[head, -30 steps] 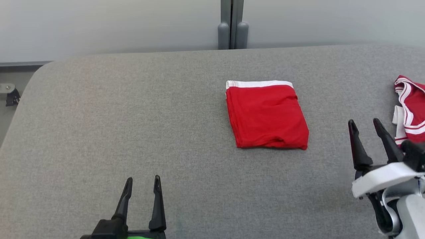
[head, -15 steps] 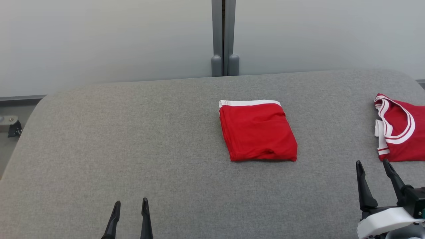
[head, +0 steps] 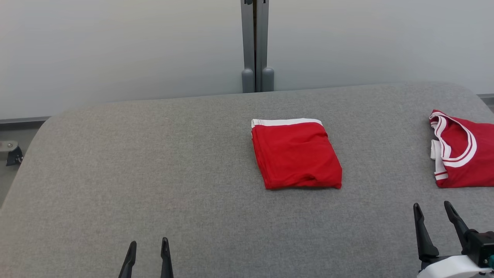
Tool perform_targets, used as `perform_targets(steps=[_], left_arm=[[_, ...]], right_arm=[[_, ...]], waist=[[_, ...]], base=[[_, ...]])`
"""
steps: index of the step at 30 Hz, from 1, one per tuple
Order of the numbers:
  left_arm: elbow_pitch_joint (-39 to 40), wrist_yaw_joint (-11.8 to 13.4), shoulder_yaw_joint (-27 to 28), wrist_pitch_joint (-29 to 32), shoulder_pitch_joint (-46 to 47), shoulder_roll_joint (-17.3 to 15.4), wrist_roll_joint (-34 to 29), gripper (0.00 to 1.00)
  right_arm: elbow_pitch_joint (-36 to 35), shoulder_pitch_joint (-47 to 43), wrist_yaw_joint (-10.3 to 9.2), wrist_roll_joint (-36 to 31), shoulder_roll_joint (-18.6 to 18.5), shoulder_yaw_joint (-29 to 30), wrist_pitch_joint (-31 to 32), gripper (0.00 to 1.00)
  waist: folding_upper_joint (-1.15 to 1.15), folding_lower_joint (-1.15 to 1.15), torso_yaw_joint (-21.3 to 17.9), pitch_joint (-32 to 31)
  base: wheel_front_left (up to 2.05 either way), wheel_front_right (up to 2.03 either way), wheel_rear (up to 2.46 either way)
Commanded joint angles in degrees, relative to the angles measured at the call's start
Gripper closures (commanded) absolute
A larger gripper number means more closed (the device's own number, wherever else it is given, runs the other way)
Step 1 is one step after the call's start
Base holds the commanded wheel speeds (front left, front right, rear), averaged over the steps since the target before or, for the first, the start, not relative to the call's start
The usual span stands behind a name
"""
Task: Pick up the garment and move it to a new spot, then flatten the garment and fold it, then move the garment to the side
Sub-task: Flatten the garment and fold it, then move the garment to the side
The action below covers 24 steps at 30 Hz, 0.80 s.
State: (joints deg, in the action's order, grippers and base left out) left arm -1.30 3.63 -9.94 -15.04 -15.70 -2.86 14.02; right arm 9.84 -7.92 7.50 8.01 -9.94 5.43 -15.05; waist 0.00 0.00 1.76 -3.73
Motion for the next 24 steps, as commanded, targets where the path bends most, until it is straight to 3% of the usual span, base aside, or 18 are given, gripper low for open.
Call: perform_targets(steps=[1,11,17,20,24], left_arm=[[0.2,0.53,-0.26,-0.16,-0.28,-0.11,0.22,0.0],[0.29,0.56,-0.64,-0.16,-0.34,-0.11,0.33,0.0],[0.38,0.23,-0.44,-0.17,0.65,-0.11,0.06,0.0],[0.23,-0.06,-0.93,-0.17,1.46,-0.11,-0.17,0.0],[0.38,-0.13,-1.89,-0.17,3.19,-0.12,-0.11,0.0]], right_arm=[[0.2,-0.33,-0.04,0.0,-0.22,0.02,-0.15,0.0],[0.49,0.58,-0.04,0.17,-0.1,-0.49,-0.15,0.0],[0.41,5.23,-0.05,4.38,-1.32,-1.33,0.25,0.0],[0.54,10.53,-0.04,8.48,-2.86,-2.28,5.82,0.0],[2.37,18.98,-0.03,13.24,-5.26,-3.74,19.54,0.0]], waist=[[0.0,0.0,0.25,0.05],[0.0,0.0,1.46,0.36],[0.0,0.0,1.52,1.39],[0.0,0.0,1.66,2.39],[0.0,0.0,2.55,5.0]], base=[[0.0,0.0,0.0],[0.0,0.0,0.0],[0.0,0.0,0.0],[0.0,0.0,0.0],[0.0,0.0,0.0]])
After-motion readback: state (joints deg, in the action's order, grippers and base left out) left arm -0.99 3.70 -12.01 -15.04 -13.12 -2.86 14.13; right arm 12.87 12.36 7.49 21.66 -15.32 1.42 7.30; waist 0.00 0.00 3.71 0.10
